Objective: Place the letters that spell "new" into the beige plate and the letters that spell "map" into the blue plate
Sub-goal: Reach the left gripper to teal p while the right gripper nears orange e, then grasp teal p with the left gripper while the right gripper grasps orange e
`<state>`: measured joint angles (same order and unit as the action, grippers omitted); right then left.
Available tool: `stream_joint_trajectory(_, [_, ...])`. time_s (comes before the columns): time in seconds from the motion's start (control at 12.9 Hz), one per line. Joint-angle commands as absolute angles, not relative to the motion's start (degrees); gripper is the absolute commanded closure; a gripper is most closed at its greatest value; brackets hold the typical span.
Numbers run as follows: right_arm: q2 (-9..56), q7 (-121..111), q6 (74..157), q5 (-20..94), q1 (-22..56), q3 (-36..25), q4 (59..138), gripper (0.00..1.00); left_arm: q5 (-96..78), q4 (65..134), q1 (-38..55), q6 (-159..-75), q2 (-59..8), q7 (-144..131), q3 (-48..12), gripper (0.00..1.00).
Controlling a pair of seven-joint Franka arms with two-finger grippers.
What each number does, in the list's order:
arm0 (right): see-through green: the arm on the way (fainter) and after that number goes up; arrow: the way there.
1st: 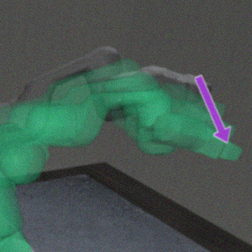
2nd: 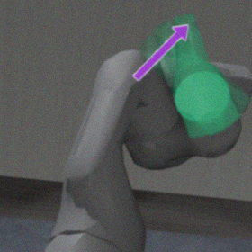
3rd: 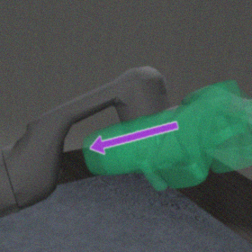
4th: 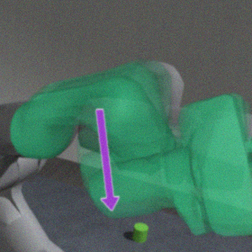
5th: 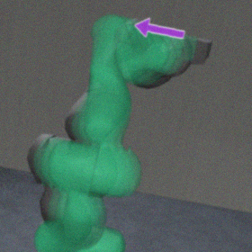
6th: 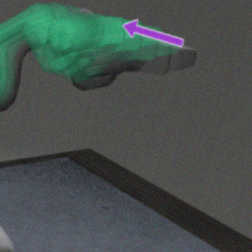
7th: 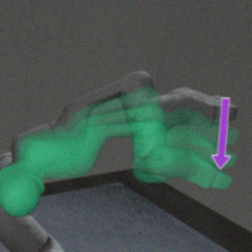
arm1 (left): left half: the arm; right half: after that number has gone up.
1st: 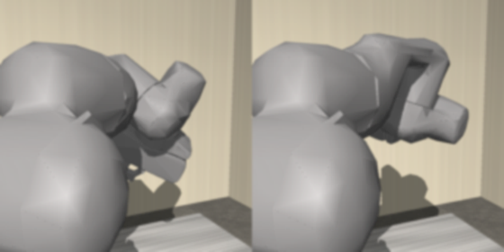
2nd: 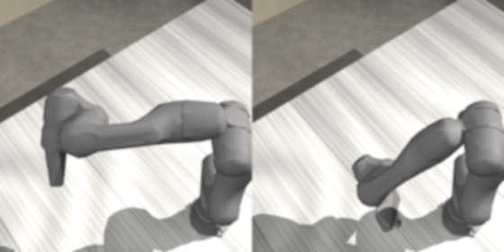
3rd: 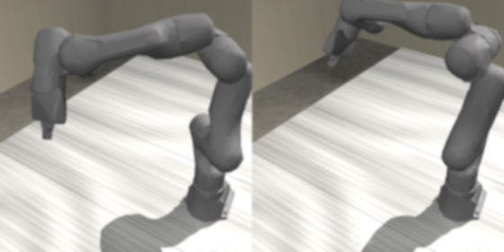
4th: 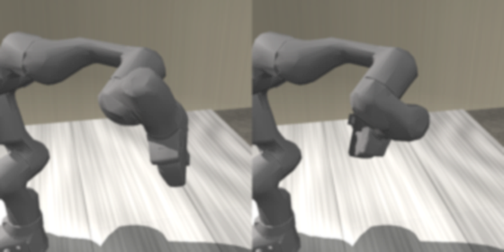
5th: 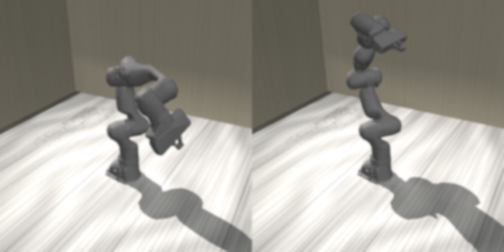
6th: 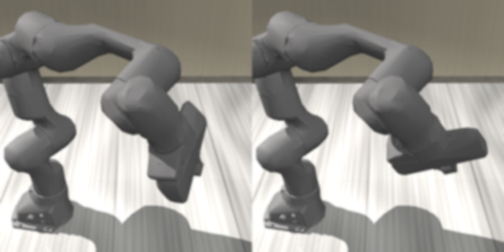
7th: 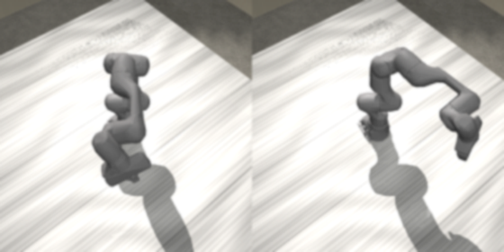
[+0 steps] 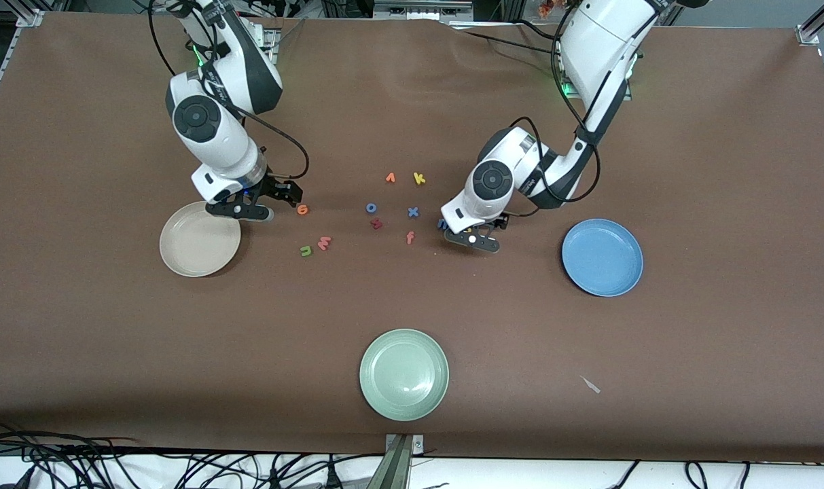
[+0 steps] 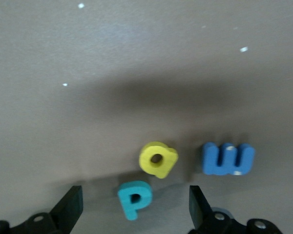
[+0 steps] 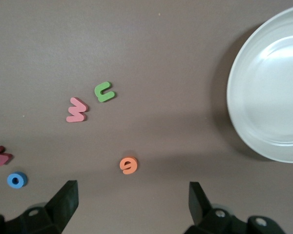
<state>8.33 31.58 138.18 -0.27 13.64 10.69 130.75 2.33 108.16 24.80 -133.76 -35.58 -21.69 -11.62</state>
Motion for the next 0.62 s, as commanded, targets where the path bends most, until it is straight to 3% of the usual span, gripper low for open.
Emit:
stream_joint_trajectory(0.0, [10.97,33.66,145.61,0.09,13.62,12.21,133.85,0.00,3.96,111.18,24.17,-134.47,-33.05,-20.65,-11.87,0.11])
stream_joint_trajectory(0.16, [14.57,33.93,151.59,0.09,13.62,13.01,135.26,0.00,3.96,111.80,24.17,-134.65,-32.78,-20.57,-11.87,0.16])
stream_joint_trajectory(0.23, [16.50,33.93,153.00,0.00,13.71,13.01,135.26,0.00,3.96,111.80,24.17,-134.65,-32.78,-20.65,-11.87,0.39])
stream_joint_trajectory(0.39, [19.41,33.75,156.08,-0.17,14.24,13.10,135.18,0.00,3.96,111.53,24.26,-134.65,-32.78,-20.83,-11.87,0.70])
stream_joint_trajectory(0.47, [20.64,33.75,157.75,-0.18,14.24,13.10,135.18,0.01,3.96,111.27,24.34,-134.65,-32.78,-20.83,-11.87,0.81])
stream_joint_trajectory(0.54, [21.09,33.49,158.11,-0.18,14.24,13.10,135.18,0.02,3.96,111.18,24.26,-134.56,-32.78,-20.57,-11.87,0.84])
